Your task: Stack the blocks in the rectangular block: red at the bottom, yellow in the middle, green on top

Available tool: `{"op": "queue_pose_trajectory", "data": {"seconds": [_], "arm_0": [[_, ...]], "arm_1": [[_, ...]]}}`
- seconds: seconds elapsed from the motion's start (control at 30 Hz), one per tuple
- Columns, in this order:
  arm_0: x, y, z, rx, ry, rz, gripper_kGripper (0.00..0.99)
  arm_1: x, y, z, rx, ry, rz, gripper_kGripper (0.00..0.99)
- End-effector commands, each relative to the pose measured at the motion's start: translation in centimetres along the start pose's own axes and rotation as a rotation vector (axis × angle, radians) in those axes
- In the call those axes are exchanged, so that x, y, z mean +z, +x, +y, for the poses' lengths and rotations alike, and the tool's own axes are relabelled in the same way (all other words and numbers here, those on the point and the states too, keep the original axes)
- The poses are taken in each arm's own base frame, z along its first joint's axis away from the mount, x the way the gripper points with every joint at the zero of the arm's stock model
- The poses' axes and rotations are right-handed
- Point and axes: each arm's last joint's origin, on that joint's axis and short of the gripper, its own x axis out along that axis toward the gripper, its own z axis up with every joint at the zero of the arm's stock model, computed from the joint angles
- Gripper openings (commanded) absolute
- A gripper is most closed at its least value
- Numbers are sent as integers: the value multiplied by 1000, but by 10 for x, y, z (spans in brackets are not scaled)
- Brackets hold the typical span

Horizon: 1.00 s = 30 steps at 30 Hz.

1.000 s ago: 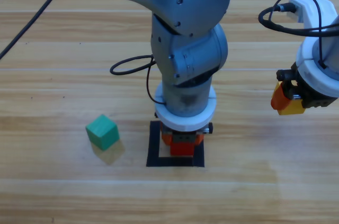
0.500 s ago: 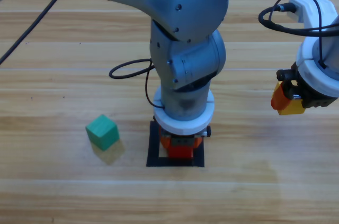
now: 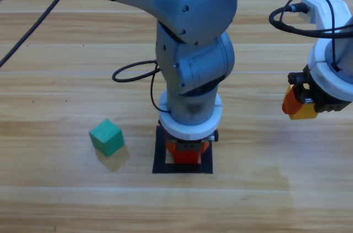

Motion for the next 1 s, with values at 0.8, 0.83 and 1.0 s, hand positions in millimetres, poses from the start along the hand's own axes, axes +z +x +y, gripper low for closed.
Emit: {"op": "queue_pose_trajectory", "data": {"seconds": [0.8, 0.83, 1.0], "arm_0": [[-10, 3, 5, 15, -27, -17, 985], [-10, 1, 6, 15, -29, -19, 990], [-11, -6, 10, 9, -34, -28, 990]], "arm_1": [[-4, 1, 0, -1, -17, -4, 17], [-4, 2, 0, -2, -17, -3, 17], [-4, 2, 1, -2, -18, -3, 17]]}}
